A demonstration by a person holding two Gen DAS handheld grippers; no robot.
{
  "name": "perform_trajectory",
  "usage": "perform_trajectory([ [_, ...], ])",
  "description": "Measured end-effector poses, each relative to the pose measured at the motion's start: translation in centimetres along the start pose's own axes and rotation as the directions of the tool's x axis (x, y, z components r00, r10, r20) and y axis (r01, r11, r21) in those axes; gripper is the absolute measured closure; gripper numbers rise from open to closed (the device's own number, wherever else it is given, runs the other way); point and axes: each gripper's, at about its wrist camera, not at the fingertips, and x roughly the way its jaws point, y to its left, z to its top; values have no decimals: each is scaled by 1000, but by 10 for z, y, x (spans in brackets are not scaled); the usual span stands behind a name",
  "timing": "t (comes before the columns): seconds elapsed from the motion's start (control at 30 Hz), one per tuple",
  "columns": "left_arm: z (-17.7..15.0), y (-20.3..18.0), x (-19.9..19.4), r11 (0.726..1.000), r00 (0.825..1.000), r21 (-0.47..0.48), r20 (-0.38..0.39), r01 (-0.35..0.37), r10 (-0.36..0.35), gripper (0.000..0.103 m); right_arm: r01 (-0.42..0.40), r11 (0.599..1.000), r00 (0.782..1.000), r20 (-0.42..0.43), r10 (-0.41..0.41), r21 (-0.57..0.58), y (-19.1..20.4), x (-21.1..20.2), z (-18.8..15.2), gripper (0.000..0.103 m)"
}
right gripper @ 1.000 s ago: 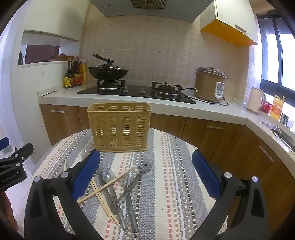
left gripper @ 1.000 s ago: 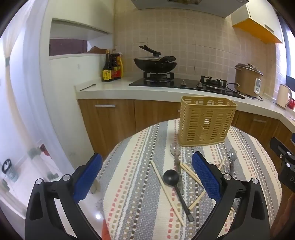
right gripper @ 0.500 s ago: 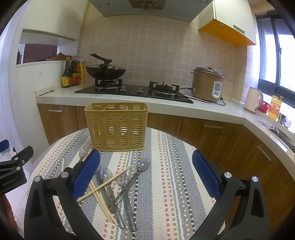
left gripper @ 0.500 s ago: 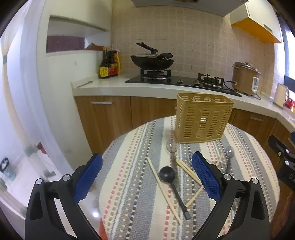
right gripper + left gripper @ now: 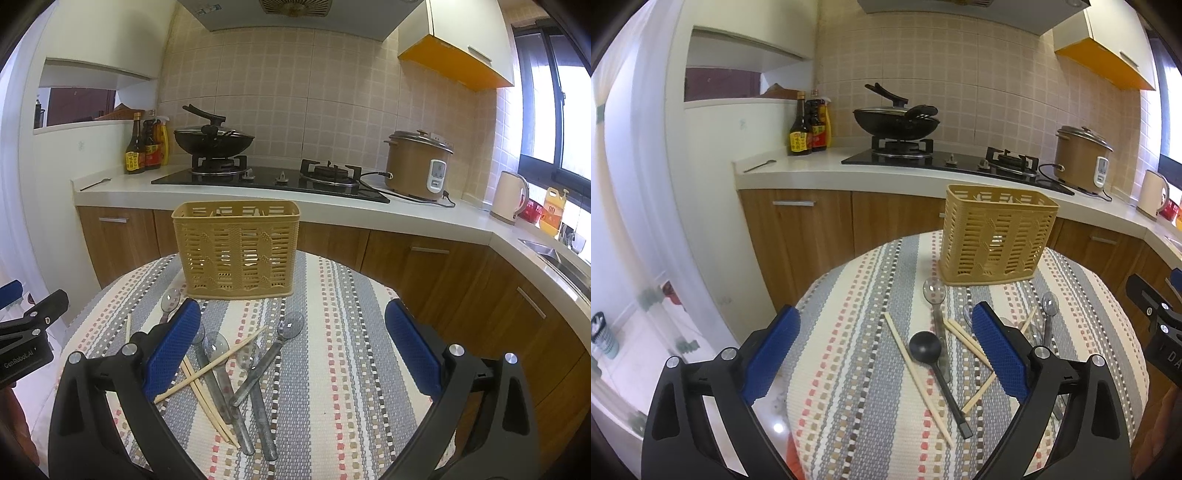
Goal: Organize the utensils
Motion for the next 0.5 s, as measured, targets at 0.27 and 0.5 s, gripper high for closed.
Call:
perform_trajectory([
  [0.27, 1, 1, 0, 1000, 1000, -3, 2, 0, 0, 13, -4, 1000, 1000, -7, 4, 5, -1, 1, -1, 8],
  [0.5, 2, 2, 2, 1000, 1000, -11, -7, 8, -8, 14, -9, 1000, 1000, -15, 9, 4, -1, 3, -4, 8],
])
